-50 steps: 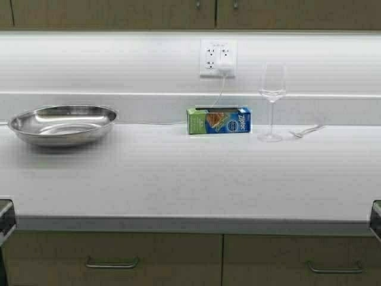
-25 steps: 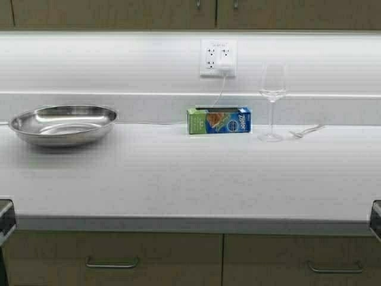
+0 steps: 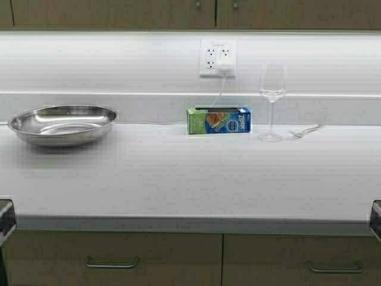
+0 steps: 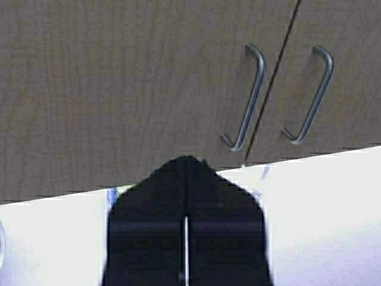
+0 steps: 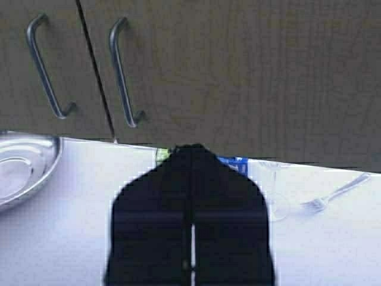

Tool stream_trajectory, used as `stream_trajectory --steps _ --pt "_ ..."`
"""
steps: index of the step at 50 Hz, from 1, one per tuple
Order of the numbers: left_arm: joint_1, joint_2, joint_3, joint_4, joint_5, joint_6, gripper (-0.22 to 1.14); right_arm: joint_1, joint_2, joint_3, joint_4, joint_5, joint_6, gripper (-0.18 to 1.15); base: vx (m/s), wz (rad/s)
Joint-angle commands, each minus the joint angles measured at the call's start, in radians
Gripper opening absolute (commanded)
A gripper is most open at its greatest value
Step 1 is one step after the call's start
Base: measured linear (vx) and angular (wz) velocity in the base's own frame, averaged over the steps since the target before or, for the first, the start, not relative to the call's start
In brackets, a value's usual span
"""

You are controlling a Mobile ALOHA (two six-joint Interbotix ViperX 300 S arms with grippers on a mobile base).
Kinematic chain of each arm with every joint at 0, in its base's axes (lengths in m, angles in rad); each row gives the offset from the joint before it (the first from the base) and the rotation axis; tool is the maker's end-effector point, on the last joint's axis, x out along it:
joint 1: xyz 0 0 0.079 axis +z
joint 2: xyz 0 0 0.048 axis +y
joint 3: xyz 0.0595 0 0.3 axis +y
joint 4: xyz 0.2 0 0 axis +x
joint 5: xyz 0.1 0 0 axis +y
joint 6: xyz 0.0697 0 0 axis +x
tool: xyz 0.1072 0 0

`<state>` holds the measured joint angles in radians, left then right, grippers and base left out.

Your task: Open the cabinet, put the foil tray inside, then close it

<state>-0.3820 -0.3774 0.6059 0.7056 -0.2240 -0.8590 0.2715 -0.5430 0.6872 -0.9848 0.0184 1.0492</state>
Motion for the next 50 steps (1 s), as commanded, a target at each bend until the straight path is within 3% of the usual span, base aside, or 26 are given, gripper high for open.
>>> stream_trajectory --steps 1,50 --pt "-0.002 -0.006 -0.02 -0.003 -0.006 0.0 0.04 0.0 -0.009 -0.015 0.002 -0.002 -0.002 0.07 0.0 0.0" --pt "-0.002 -0.008 -0.021 -0.003 -0.006 0.002 0.04 0.002 -0.009 -0.015 -0.002 -0.002 -0.003 0.07 0.0 0.0"
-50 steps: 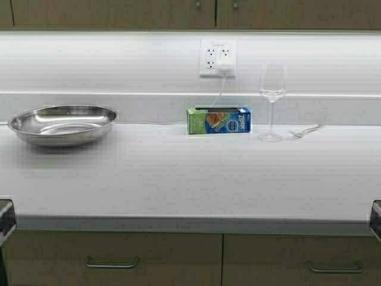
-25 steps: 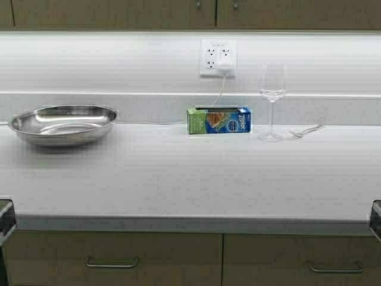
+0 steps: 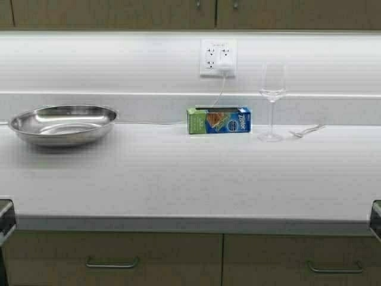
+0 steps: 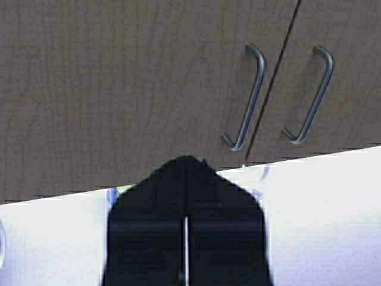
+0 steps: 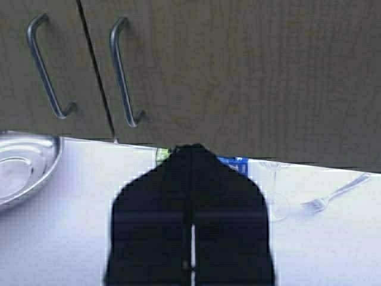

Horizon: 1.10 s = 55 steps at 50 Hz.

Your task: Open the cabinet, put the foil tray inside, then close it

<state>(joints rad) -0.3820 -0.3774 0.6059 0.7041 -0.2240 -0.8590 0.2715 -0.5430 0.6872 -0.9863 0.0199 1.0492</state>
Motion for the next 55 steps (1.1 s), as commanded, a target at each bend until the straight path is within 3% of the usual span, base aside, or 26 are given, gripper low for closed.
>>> stream_trajectory --steps 1,55 --pt "-0.002 -0.006 -0.02 -0.002 -0.006 0.002 0.04 0.002 -0.008 -0.015 0.0 -0.003 -0.003 0.07 0.0 0.0" --pt "-0.002 -0.006 -0.021 -0.002 -0.006 0.002 0.04 0.002 -0.008 -0.02 -0.002 0.026 -0.003 0.07 0.0 0.0"
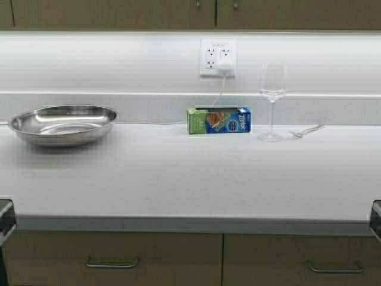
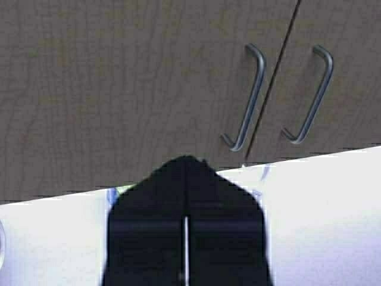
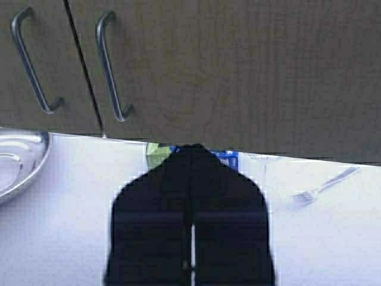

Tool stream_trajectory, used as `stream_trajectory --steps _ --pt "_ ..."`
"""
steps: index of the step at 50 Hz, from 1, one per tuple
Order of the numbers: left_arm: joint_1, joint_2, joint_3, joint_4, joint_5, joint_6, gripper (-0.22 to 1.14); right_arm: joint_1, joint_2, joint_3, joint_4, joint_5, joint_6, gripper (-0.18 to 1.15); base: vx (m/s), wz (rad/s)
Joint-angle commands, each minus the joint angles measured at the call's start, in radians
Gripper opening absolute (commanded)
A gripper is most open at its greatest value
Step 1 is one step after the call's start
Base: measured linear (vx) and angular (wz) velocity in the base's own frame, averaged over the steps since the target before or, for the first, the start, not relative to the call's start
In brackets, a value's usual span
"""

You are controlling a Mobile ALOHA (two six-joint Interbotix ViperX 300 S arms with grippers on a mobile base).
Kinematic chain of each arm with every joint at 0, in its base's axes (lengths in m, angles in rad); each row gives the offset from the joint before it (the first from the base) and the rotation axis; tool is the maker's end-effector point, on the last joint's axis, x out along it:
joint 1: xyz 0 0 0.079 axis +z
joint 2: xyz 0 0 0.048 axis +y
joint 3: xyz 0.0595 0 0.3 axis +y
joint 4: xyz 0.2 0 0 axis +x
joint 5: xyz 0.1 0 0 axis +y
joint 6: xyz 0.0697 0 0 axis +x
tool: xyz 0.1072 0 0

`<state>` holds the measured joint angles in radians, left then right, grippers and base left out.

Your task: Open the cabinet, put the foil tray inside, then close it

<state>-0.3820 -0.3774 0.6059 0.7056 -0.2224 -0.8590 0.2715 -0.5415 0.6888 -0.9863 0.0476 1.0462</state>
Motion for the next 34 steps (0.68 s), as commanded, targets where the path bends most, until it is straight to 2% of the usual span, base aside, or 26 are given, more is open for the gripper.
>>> stream_trajectory --steps 1,34 --pt "-0.002 -0.006 -0.021 -0.003 -0.008 0.002 0.04 0.002 -0.011 -0.02 -0.002 -0.002 0.0 0.07 0.0 0.0" --pt "-0.002 -0.003 -0.021 -0.003 -0.008 0.002 0.04 0.002 -0.008 -0.02 -0.003 -0.002 -0.012 0.07 0.0 0.0"
